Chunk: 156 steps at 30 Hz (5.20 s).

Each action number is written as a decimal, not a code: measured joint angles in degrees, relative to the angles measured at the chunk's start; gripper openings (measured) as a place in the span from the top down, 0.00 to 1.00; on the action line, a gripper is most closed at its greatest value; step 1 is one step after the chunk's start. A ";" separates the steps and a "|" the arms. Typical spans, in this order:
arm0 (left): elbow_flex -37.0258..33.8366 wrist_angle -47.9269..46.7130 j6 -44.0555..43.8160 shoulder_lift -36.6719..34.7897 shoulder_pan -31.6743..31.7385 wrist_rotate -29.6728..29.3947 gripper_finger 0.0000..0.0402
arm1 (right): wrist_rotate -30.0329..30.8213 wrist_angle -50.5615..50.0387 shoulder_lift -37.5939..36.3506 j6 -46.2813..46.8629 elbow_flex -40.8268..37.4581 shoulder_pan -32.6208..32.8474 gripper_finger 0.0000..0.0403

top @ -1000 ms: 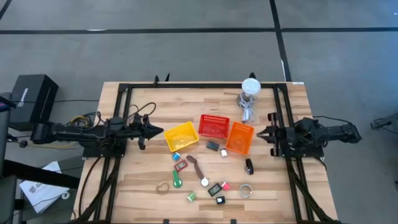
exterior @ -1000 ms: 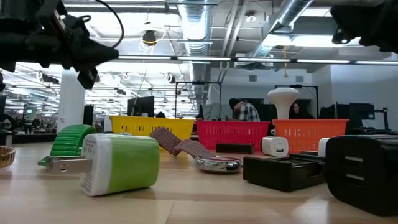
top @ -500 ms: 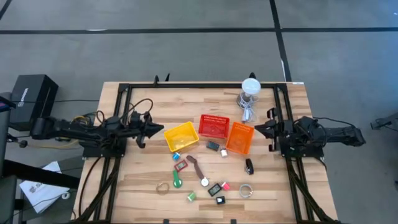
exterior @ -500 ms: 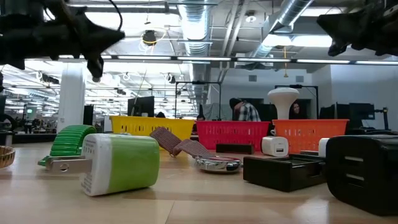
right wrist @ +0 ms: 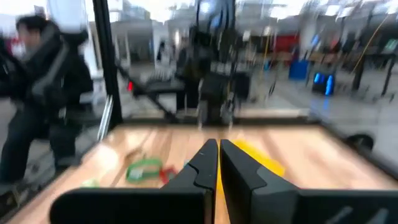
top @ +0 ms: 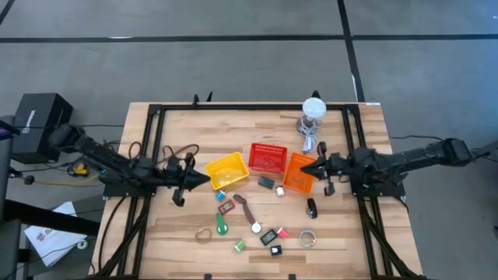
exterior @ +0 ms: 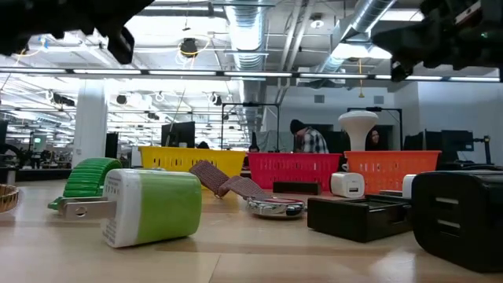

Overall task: Pick & Place Office items
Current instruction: Put the gold watch into the yellow bin, then put the green charger adapter into the red bin

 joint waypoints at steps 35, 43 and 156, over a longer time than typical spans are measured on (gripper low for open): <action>35.54 -76.83 -33.68 32.20 -11.98 9.37 0.74 | -0.18 -3.16 29.53 -3.16 17.39 1.81 0.97; 35.52 -74.11 -33.19 41.07 -15.03 9.82 0.64 | -0.18 -3.20 29.50 -3.06 17.39 1.81 0.97; 35.39 -69.52 -12.66 37.93 16.34 -1.17 0.69 | -0.20 -3.24 29.48 -3.04 17.37 2.60 0.88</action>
